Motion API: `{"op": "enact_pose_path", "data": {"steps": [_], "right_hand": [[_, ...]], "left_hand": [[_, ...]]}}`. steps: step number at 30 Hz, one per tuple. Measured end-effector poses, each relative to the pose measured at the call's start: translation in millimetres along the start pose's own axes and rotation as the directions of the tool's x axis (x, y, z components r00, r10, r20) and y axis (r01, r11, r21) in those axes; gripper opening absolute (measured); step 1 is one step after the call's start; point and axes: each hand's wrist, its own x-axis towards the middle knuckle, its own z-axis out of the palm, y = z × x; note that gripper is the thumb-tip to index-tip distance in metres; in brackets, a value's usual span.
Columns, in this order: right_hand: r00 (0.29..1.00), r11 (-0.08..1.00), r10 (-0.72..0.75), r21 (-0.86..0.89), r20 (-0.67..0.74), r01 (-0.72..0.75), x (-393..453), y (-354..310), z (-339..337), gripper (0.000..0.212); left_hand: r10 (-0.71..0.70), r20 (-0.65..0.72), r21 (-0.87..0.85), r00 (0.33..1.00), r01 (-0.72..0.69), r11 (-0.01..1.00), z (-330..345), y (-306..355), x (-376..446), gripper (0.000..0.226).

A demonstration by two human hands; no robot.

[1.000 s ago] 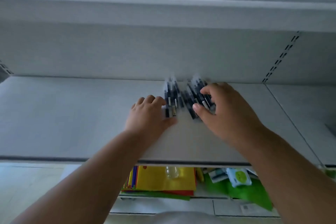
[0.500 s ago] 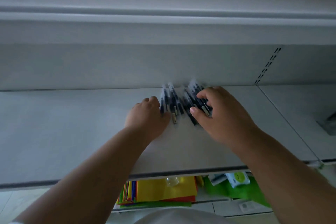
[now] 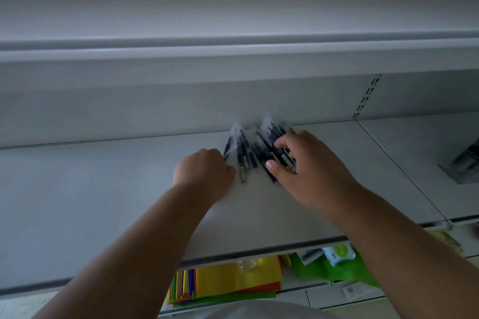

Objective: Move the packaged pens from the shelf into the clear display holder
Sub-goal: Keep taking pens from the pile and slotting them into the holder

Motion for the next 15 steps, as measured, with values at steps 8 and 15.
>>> {"op": "enact_pose_path", "data": {"steps": [8,15], "right_hand": [[1.0,1.0,0.003,0.021,-0.011,-0.003,9,4,15,0.031],[0.99,0.999,-0.019,-0.04,0.137,0.024,27,-34,49,0.029]], "left_hand": [[-0.027,-0.22,-0.526,0.975,-0.095,0.845,11,-20,-27,0.02],[-0.17,-0.012,-0.996,0.985,0.003,0.089,14,-17,-56,0.018]]}}
